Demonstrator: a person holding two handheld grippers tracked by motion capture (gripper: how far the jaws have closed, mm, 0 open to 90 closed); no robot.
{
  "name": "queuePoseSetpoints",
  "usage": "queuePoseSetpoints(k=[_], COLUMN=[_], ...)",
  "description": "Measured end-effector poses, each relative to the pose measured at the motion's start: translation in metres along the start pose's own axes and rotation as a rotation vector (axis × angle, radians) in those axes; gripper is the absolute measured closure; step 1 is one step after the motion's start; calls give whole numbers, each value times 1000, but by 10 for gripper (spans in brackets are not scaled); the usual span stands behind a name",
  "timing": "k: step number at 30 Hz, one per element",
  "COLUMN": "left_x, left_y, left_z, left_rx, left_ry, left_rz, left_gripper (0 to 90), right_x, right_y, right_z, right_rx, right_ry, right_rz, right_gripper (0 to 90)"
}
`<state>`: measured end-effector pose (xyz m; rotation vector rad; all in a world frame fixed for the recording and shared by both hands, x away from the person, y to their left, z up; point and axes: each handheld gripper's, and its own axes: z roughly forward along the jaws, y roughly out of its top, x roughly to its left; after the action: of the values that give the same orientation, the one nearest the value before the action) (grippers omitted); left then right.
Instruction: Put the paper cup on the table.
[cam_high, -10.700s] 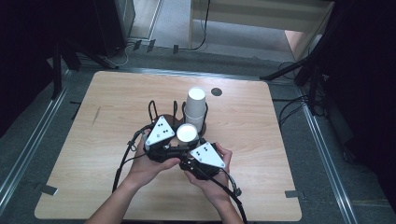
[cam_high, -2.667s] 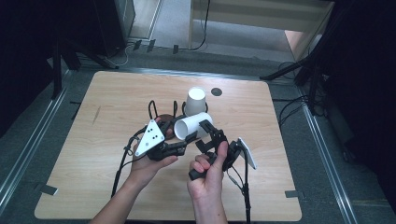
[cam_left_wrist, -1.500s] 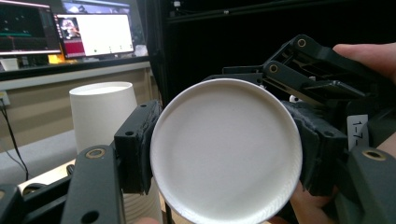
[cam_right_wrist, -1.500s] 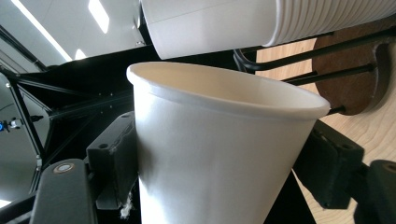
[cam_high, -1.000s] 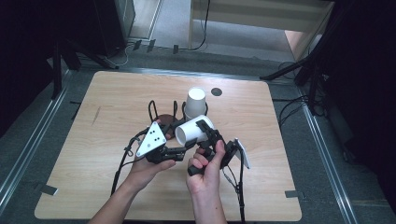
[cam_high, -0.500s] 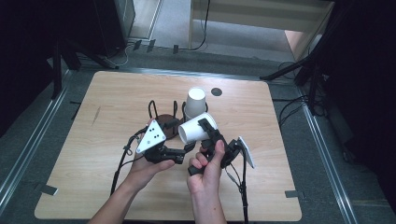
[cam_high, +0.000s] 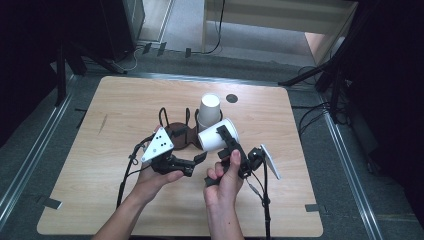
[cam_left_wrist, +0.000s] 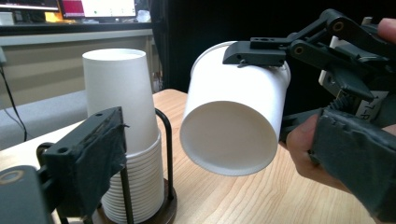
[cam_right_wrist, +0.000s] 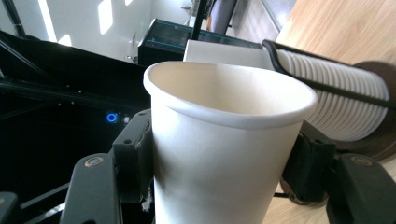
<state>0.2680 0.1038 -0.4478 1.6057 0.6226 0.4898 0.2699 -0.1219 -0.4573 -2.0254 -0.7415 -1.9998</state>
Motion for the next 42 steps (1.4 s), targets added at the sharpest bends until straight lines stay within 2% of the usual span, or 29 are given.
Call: queuePoseSetpoints(k=[7,12,20,22,27,33,36,42], left_x=[3,5,6,6,7,8,10,10], left_y=[0,-1,-1,-1,-1,-1,-1,-2], left_z=[-2,-3,-4,-5,-6,-8,-9,-10], left_rx=[22,26,24,23,17,19,17,17], left_ry=[2,-1,-1,3,20,27,30,37], left_rz=[-27,-32,-35,-35,-43,-47,-50,-54], left_gripper=[0,0,0,0,0,0,0,0], right_x=[3,6,14,16,20,26,28,31], right_y=[5,4,4,4,4,6,6,5], right_z=[-5,-6,-7,-8,-11,-14,-15,-18], right_rx=[-48,-89,-121,-143,-173,-195,-207,-212], right_ry=[-7,-23,-21,-21,-50,-60,-67,-65], right_rz=[-90,-213,-343,-389,-489,-587,-655,-726], right_gripper=[362,366,368,368,368,368,367,366])
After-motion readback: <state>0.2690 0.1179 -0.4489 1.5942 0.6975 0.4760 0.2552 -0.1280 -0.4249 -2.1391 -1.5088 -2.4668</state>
